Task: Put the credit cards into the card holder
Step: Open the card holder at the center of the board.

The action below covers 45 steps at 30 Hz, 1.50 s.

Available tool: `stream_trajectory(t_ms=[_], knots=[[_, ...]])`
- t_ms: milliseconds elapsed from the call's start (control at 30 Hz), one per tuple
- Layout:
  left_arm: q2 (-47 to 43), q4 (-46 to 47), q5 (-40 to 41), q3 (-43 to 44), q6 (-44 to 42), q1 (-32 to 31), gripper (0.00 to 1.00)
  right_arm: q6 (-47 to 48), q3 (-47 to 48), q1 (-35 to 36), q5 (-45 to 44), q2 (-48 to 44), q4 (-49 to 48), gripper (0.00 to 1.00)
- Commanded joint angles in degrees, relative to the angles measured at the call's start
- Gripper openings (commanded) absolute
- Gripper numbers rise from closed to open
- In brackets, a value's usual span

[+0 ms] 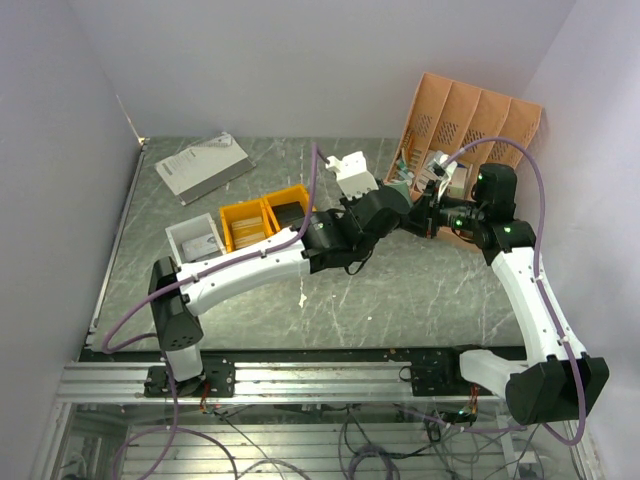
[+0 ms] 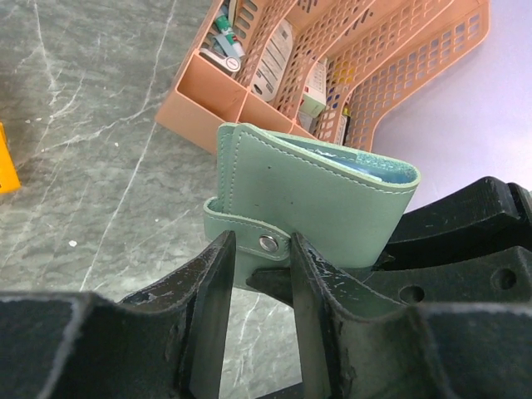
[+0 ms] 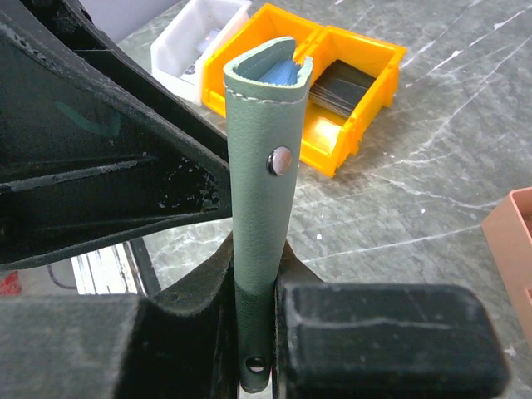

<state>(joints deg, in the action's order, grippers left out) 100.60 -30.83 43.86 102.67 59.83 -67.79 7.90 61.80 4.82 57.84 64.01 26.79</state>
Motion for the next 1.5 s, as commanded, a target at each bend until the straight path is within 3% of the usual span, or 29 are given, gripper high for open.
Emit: stream_trajectory(t_ms=[0, 233, 600, 833, 1000, 1100, 1267, 1467], knots=[[2.63, 0.08, 4.10, -1.27, -1.02, 2.98, 0.38, -0.42, 0.04, 0.10, 6.44, -1.47, -0.99, 0.00], [3.18, 0.92, 4.33, -0.95, -2.09, 3.36, 0.07, -0.44, -0.23, 0.04, 6.71, -1.62, -1.08, 0.00], [-2.62, 4.63, 4.24, -5.92, -4.26, 3.80, 0.07, 0.16, -0.10, -0.34, 2.05, -1.39, -0.61, 0.00], [-13.09, 13.41, 0.25, -17.25, -7.43, 4.75, 0.08, -0.07, -0.88, -1.96, 6.27, -1.45, -1.39, 0.00], [-21.58, 25.53, -9.20, -27.92, -11.84, 7.19, 0.26, -0.68, -1.41, -2.20, 10.11, -1.22, -2.55, 0.00], [-24.37, 27.38, -11.58, -31.38, -12.33, 8.24, 0.43, -0.95, -1.76, -2.29, 11.39, -1.16, -3.01, 0.00], [-28.34, 31.02, -17.12, -37.01, -13.67, 10.23, 0.62, -1.59, -2.38, -2.36, 12.83, -0.92, -4.05, 0.00], [-32.73, 45.82, -36.66, -46.49, -15.90, 13.75, 0.82, -3.39, -3.48, -2.50, 18.12, -0.55, -6.47, 0.00]])
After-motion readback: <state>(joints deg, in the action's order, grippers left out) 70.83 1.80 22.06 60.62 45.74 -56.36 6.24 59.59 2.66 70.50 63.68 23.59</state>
